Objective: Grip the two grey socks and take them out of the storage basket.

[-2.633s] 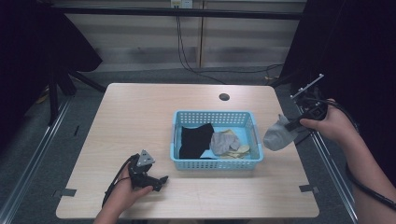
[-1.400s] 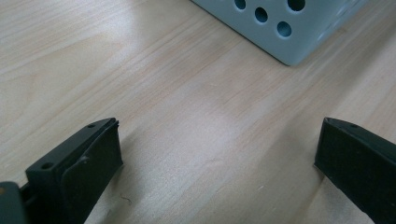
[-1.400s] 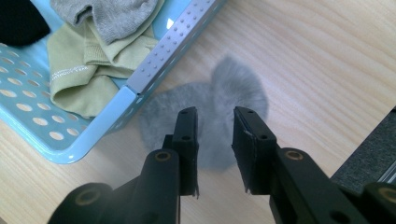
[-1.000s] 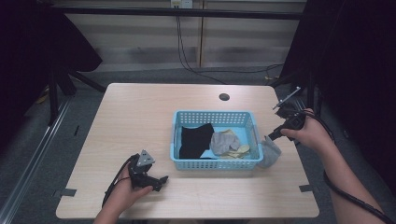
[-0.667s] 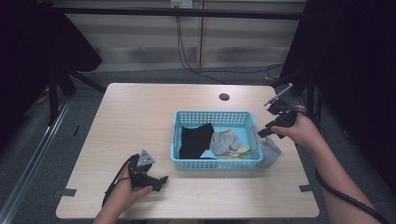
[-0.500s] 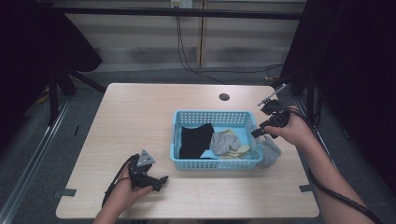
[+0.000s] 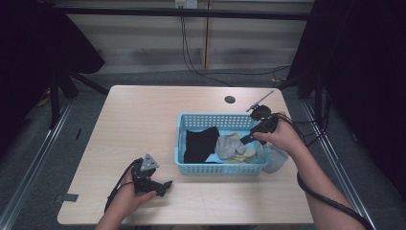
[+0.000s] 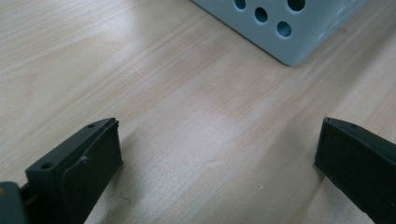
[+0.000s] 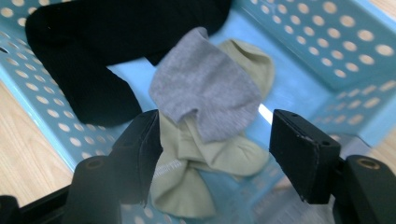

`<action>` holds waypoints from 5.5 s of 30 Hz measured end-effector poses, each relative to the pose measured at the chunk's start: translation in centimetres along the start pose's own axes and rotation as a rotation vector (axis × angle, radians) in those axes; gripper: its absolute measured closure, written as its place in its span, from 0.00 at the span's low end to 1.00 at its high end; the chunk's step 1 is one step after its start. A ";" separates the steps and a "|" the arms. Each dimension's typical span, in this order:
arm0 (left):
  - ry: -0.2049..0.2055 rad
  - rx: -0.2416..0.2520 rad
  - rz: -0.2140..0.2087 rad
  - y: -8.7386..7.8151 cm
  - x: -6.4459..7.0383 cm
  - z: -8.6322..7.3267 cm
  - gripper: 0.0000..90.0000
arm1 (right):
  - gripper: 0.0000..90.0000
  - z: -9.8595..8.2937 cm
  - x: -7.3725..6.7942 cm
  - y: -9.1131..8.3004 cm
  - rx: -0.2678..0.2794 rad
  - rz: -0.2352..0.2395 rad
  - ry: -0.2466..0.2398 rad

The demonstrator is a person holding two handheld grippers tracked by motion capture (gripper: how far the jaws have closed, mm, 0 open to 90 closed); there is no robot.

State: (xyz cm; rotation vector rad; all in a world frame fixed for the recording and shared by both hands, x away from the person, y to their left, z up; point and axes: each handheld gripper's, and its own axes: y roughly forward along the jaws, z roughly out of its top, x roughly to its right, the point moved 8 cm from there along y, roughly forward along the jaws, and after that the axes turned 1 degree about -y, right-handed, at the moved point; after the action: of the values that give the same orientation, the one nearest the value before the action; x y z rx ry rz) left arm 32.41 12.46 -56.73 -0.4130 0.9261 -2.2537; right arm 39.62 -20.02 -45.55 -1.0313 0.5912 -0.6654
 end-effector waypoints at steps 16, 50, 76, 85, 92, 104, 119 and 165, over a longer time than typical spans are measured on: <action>0.004 -0.001 0.000 0.0 0.0 0.0 0.00 | 0.42 0.9 -1.5 3.5 -0.031 -0.006 -0.011; 0.012 -0.008 0.000 -0.1 -0.1 -0.1 0.00 | 0.46 1.5 -2.0 9.3 -0.059 -0.024 0.012; 0.013 -0.008 -0.001 -0.1 -0.1 0.0 0.00 | 0.91 1.5 -2.3 8.0 -0.117 -0.010 -0.084; 0.000 0.001 -0.002 0.0 0.0 0.0 0.00 | 0.91 1.8 -1.7 4.4 -0.069 0.004 -0.059; 0.005 0.000 0.000 0.0 0.0 0.0 0.00 | 0.91 2.0 -1.7 2.5 -0.055 0.001 -0.073; 0.005 0.000 0.001 0.0 0.0 0.0 0.00 | 0.91 2.4 -1.8 -0.5 -0.052 0.002 -0.085; 0.004 0.000 0.000 0.0 0.0 0.0 0.00 | 0.91 2.6 -1.0 -2.9 -0.038 -0.006 -0.075; 0.004 0.000 0.001 0.0 0.0 0.0 0.00 | 0.91 -3.6 5.6 -6.9 0.004 -0.074 0.075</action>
State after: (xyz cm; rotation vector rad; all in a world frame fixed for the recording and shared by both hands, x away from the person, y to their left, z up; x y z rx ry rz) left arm 32.43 12.48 -56.73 -0.4076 0.9288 -2.2541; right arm 39.25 -28.70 -41.42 -1.0320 0.6186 -0.7727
